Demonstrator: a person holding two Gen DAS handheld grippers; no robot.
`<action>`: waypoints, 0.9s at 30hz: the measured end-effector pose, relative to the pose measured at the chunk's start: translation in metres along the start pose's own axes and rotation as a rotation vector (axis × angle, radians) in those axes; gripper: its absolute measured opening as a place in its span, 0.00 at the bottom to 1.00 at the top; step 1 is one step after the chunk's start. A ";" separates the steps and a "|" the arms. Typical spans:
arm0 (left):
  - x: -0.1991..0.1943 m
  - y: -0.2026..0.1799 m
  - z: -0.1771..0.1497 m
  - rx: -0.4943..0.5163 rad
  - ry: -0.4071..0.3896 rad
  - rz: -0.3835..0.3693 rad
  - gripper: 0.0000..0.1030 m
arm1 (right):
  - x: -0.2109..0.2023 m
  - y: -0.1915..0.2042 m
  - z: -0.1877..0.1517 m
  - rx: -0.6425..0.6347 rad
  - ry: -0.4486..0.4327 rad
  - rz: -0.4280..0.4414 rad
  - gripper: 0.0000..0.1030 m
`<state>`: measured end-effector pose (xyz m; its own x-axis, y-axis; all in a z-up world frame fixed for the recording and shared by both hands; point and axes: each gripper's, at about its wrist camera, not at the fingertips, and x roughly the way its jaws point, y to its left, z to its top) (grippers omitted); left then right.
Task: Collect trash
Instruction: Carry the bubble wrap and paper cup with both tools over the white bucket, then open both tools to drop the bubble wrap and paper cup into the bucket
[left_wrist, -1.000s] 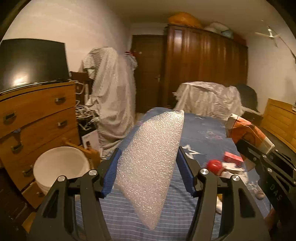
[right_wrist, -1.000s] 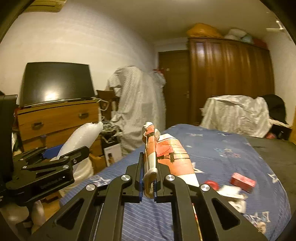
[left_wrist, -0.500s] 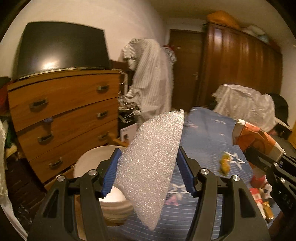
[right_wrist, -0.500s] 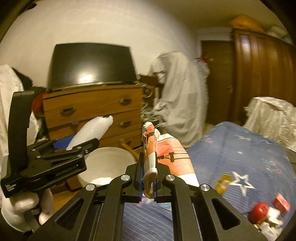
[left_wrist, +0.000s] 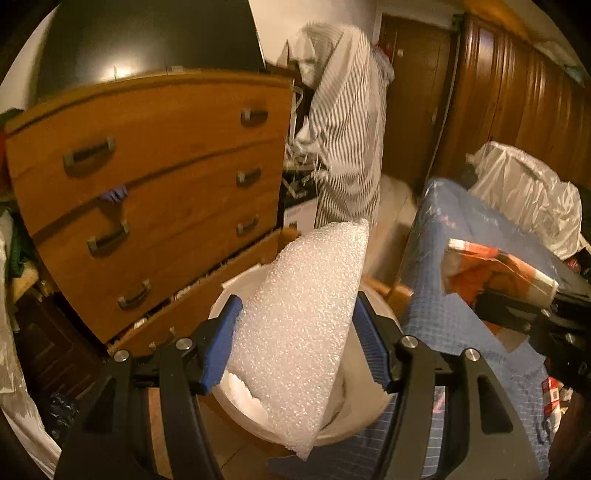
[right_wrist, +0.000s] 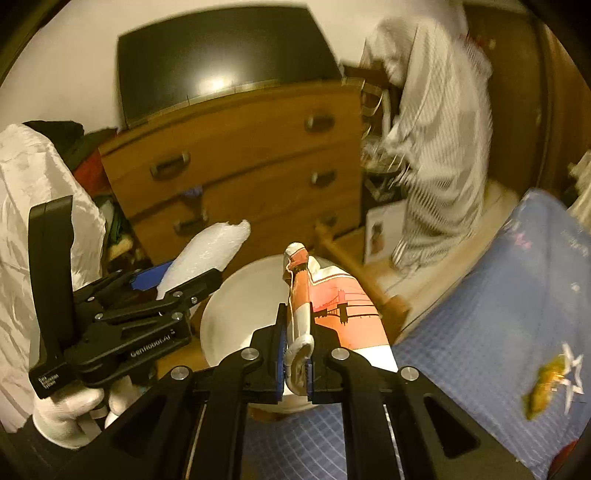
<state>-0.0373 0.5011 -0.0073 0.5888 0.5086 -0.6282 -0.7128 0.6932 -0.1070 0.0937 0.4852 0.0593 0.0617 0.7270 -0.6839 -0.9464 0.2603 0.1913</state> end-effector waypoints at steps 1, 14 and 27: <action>0.011 0.005 0.000 0.001 0.031 -0.006 0.57 | 0.017 0.001 0.007 0.007 0.034 0.013 0.08; 0.102 0.046 -0.018 -0.018 0.263 -0.010 0.57 | 0.119 -0.016 -0.003 0.069 0.254 0.054 0.08; 0.099 0.052 -0.006 -0.033 0.221 0.013 0.69 | 0.110 -0.028 -0.005 0.079 0.185 0.095 0.46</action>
<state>-0.0188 0.5846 -0.0795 0.4838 0.3904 -0.7832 -0.7344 0.6680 -0.1207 0.1256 0.5542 -0.0248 -0.0933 0.6233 -0.7764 -0.9168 0.2505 0.3112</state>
